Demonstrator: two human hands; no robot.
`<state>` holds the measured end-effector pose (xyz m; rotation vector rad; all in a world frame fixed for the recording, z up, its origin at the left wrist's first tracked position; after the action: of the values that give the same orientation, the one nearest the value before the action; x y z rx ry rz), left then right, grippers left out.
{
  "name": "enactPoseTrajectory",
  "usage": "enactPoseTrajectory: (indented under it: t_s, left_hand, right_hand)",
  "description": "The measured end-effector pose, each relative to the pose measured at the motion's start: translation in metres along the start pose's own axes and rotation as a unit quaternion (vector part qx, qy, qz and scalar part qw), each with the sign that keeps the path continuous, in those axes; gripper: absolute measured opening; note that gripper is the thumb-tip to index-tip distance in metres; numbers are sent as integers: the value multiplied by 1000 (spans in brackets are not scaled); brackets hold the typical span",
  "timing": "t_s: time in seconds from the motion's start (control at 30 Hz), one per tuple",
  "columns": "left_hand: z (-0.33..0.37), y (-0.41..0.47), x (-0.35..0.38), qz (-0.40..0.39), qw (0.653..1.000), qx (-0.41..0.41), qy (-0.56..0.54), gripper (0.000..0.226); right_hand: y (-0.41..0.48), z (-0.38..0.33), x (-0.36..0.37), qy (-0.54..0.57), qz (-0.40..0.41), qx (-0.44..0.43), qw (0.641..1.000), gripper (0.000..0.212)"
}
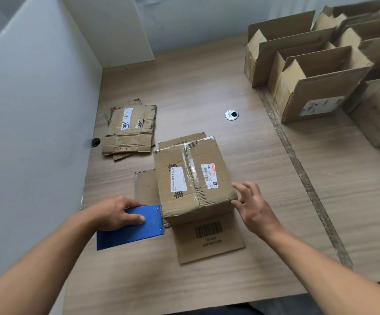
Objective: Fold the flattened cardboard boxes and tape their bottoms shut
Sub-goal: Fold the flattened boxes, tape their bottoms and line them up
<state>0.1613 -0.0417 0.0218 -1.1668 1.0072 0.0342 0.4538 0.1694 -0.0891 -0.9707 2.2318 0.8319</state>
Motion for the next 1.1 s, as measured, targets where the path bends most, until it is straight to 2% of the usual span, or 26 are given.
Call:
enactPoseTrajectory:
  t_s: [0.07,0.13,0.2,0.33,0.5,0.7,0.9,1.0,1.1]
  left_hand:
    - [1,0,2,-1,1000,2,-5,35]
    - [1,0,4,-1,1000,7,-14,33]
    - [-1,0,6,-3,1000,14,-28,31]
    - [-8,0,14,0,998,29,-61,24]
    - [-18,2,27,20,994,43,-99,44]
    - [-40,10,38,-4,986,86,-142,67]
    - [-75,15,36,-43,973,111,-197,54]
    - [-67,20,38,-59,975,98,-191,41]
    - [-57,30,40,-81,976,93,-178,41]
  right_hand:
    - [16,-3,-1,-111,-69,-103,986,73]
    - [34,-15,2,-198,-150,-152,957,84]
    - [49,-35,10,-211,-213,-194,934,82]
    - [63,-62,46,-214,-288,-317,878,62]
    - [64,-62,64,-233,-283,-306,878,52]
    - [65,-62,63,-216,-279,-268,896,52]
    - [65,-60,63,-231,-285,-269,890,53]
    - [65,-60,63,-236,-285,-267,890,54]
    - [65,-59,62,-240,-281,-272,888,54]
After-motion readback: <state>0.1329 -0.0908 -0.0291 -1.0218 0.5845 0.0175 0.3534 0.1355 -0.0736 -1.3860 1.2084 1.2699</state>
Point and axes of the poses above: each hand's wrist, its own y-axis towards the middle knuckle, its own x-axis out of the palm, z = x × y, the point moved 2 cm from there along y, towards the middle knuckle, and after that the axes turned 13 degrees about -x, right-handed, at the moved point
